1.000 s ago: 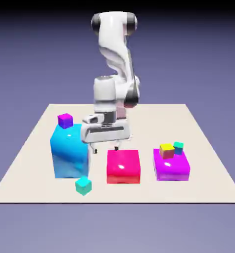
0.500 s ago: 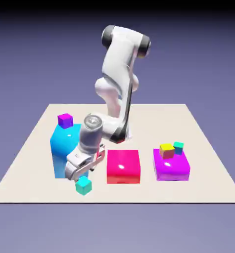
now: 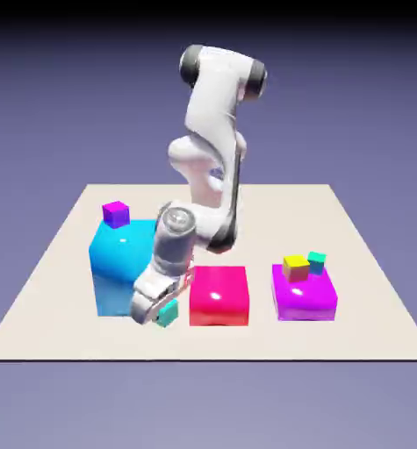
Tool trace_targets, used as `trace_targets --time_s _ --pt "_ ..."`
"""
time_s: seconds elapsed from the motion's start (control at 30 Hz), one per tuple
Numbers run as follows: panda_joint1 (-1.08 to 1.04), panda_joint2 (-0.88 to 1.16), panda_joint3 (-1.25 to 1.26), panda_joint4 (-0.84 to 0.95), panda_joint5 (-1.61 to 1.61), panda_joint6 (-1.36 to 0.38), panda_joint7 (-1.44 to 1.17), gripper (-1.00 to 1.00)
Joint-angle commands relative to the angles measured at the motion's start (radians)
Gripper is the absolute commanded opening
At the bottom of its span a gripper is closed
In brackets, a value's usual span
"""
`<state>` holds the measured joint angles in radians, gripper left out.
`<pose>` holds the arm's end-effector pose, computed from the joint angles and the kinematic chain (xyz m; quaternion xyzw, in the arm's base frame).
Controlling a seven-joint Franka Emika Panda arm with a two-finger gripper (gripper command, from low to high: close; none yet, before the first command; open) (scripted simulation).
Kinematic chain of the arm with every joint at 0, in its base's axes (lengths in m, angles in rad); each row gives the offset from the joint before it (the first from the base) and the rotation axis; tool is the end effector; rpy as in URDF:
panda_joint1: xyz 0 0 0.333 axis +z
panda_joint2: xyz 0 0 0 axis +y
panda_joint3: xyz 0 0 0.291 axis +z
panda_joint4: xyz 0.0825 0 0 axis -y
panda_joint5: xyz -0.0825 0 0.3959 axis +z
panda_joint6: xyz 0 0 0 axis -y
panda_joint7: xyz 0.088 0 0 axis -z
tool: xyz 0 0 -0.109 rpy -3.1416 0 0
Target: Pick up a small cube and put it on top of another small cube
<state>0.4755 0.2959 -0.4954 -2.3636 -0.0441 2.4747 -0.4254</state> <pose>0.4927 -0.0236 0.1696 0.9687 0.2217 -0.0920 0.0635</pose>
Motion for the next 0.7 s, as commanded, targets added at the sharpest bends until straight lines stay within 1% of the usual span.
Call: trace_targets --time_s 0.0,0.53,0.6,0.67 --pt "0.011 -0.036 0.035 -0.018 -0.022 -0.003 -0.026 -1.00" --pt "0.196 -0.616 0.562 -0.334 -0.325 -0.051 -0.429 -1.00" --pt "0.208 -0.633 0.550 -0.366 -0.295 -0.033 -0.422 -1.00" --pt "0.191 -0.561 0.543 -0.374 -0.352 0.045 -0.380 -1.00"
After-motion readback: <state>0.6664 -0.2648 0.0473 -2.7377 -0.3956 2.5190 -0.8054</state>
